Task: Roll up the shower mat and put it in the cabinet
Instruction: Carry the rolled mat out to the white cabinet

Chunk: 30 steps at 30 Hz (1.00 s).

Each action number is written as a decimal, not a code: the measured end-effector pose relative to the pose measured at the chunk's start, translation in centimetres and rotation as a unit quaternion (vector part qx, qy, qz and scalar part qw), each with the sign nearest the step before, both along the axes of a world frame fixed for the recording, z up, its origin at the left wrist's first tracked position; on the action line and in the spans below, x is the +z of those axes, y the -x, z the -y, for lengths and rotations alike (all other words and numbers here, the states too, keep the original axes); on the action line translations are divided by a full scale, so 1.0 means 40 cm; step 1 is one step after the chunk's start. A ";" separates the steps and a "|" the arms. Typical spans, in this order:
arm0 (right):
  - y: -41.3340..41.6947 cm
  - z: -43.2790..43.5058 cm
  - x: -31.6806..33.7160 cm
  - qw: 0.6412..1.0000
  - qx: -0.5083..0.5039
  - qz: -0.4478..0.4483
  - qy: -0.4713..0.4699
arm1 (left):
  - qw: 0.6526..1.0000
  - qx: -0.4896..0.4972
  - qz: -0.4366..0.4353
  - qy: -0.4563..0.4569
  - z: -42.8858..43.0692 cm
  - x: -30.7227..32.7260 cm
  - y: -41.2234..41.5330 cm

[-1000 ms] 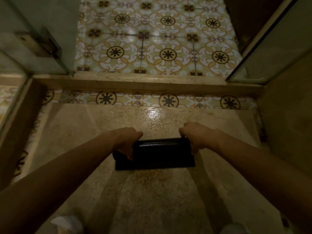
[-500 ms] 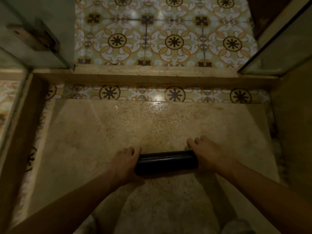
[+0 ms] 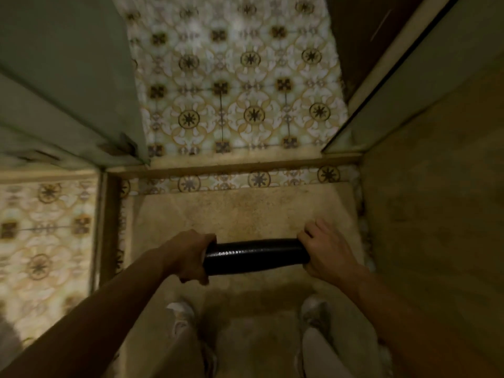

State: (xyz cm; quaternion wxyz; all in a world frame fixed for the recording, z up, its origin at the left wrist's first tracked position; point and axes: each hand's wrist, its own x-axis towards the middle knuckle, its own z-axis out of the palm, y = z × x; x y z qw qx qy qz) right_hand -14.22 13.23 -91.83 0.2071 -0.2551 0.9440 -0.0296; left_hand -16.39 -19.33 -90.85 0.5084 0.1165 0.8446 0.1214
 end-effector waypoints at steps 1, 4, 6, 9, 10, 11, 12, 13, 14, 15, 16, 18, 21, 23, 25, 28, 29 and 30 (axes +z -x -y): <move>0.009 -0.015 0.075 1.000 0.010 -0.002 -0.006 | 1.000 -0.013 0.007 0.007 -0.016 0.084 0.008; 0.037 -0.063 0.362 0.997 0.012 0.065 -0.031 | 0.996 -0.076 -0.033 0.041 -0.079 0.390 0.035; 0.044 -0.102 0.541 0.992 -0.013 0.122 -0.028 | 0.986 -0.110 -0.112 0.058 -0.124 0.590 0.047; 0.078 -0.172 0.784 0.972 -0.092 0.217 0.017 | 0.959 -0.137 -0.242 0.058 -0.182 0.851 0.061; 0.093 -0.197 0.858 0.965 -0.112 0.235 0.030 | 0.951 -0.134 -0.272 0.055 -0.201 0.929 0.062; 0.105 -0.217 0.909 0.962 -0.120 0.243 0.045 | 0.944 -0.130 -0.298 0.052 -0.215 0.983 0.063; 0.122 -0.234 0.967 0.963 -0.117 0.238 0.053 | 0.939 -0.124 -0.316 0.052 -0.233 1.039 0.067; 0.139 -0.245 1.015 0.968 -0.109 0.220 0.054 | 0.938 -0.117 -0.323 0.055 -0.247 1.085 0.073; 0.156 -0.252 1.052 0.976 -0.098 0.187 0.052 | 0.941 -0.106 -0.317 0.059 -0.261 1.122 0.081; 0.173 -0.257 1.085 0.984 -0.087 0.145 0.052 | 0.946 -0.093 -0.304 0.059 -0.274 1.156 0.090; 0.189 -0.257 1.105 0.989 -0.083 0.109 0.057 | 0.953 -0.081 -0.284 0.061 -0.282 1.177 0.096; 0.220 -0.261 1.141 0.993 -0.078 0.061 0.069 | 0.963 -0.060 -0.256 0.063 -0.294 1.209 0.112; 0.254 -0.261 1.169 0.996 -0.046 -0.019 0.068 | 0.974 -0.038 -0.218 0.052 -0.285 1.223 0.153; 0.272 -0.259 1.172 0.996 -0.028 -0.072 0.051 | 0.980 -0.039 -0.193 0.040 -0.271 1.222 0.196; 0.302 -0.248 1.167 0.994 -0.027 -0.098 0.039 | 0.983 -0.039 -0.176 0.027 -0.252 1.214 0.245; 0.387 -0.215 1.176 0.998 -0.018 -0.056 0.016 | 0.977 -0.039 -0.208 0.001 -0.209 1.206 0.331; 0.428 -0.198 1.182 1.000 -0.013 -0.018 0.011 | 0.970 -0.045 -0.240 -0.003 -0.189 1.206 0.366; 0.475 -0.180 1.188 1.000 -0.011 0.026 0.004 | 0.959 -0.056 -0.278 -0.004 -0.170 1.210 0.406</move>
